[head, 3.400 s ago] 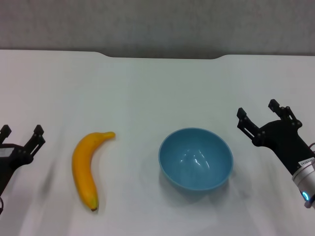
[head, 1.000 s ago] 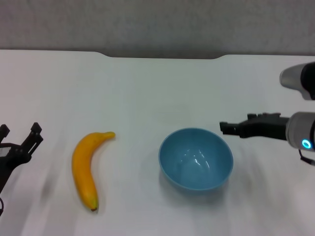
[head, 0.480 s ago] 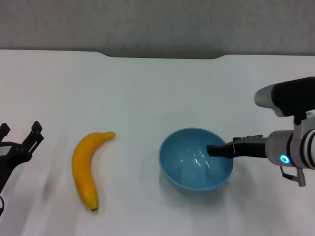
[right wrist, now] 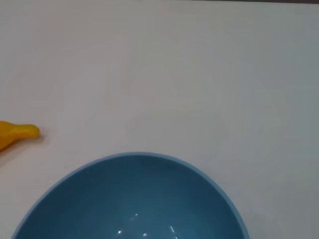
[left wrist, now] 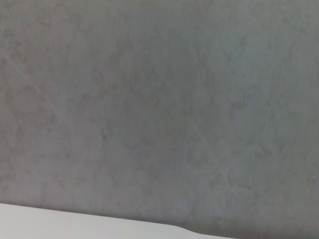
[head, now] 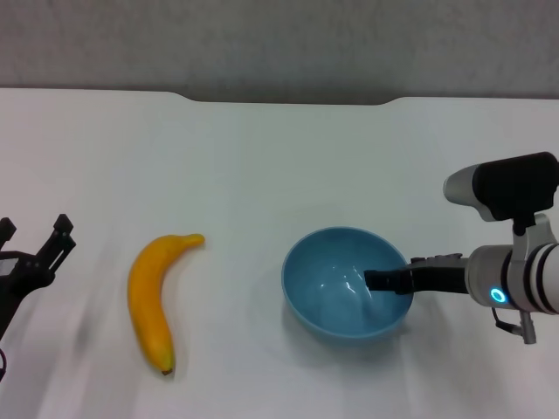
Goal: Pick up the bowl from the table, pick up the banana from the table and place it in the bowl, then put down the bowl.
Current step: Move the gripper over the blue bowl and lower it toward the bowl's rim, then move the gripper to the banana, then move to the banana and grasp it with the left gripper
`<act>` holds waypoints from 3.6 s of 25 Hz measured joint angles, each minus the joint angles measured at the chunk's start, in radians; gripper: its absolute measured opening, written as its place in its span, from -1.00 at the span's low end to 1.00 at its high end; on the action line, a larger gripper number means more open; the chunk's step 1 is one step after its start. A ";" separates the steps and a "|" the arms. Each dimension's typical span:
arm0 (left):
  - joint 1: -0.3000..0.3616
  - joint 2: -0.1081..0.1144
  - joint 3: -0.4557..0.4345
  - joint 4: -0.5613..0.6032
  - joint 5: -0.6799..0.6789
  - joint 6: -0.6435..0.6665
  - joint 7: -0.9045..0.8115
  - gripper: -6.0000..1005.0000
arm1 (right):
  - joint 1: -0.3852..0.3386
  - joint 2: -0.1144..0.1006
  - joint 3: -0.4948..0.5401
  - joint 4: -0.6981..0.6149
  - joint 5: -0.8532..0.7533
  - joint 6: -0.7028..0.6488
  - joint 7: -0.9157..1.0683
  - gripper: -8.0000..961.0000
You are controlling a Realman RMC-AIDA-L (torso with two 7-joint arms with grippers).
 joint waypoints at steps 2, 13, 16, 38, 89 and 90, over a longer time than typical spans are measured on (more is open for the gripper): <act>0.000 0.000 0.000 0.000 0.000 -0.001 0.000 0.78 | 0.000 0.000 -0.003 0.010 0.000 -0.010 0.000 0.84; 0.000 0.000 0.000 0.001 0.000 -0.001 0.000 0.78 | -0.004 0.000 -0.018 0.035 0.000 -0.048 -0.002 0.66; -0.001 0.000 0.002 0.001 0.000 -0.001 0.000 0.78 | -0.007 0.000 -0.019 0.038 0.007 -0.054 -0.001 0.63; 0.004 0.000 0.000 0.002 0.000 -0.001 0.000 0.78 | 0.006 -0.004 -0.025 0.055 0.101 -0.048 -0.047 -0.17; -0.028 0.012 -0.001 -0.689 0.440 1.283 -0.158 0.78 | -0.087 -0.009 0.103 -0.117 0.027 0.002 -0.064 -0.91; -0.042 0.012 -0.002 -0.688 0.426 1.308 -0.146 0.78 | -0.086 -0.009 0.102 -0.119 0.027 0.001 -0.064 -0.91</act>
